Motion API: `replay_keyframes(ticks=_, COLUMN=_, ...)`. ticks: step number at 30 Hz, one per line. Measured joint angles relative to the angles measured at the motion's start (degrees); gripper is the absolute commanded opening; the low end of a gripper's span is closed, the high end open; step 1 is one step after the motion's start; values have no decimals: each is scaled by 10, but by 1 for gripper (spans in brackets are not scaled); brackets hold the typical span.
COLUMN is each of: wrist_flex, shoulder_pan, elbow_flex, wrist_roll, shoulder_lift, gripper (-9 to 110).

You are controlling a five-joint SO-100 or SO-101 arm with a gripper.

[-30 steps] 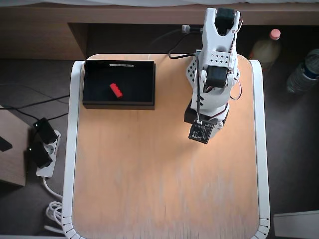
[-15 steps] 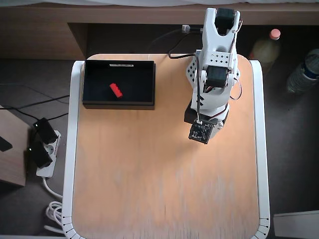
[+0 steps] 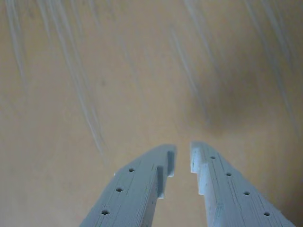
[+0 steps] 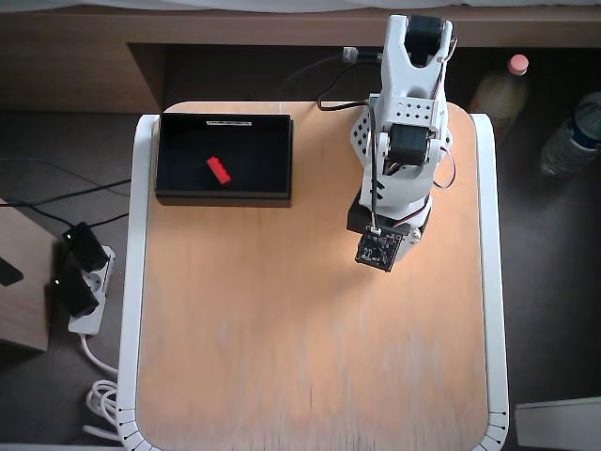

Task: Grasp a lego block and put it in the bin.

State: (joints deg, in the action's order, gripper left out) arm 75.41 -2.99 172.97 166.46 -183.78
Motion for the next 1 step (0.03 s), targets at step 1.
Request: replay_keyframes(ticks=1, wrist_flex=0, shoulder_pan=0, elbow_flex=0, wrist_roll=0, shoulder_lift=0, gripper=0)
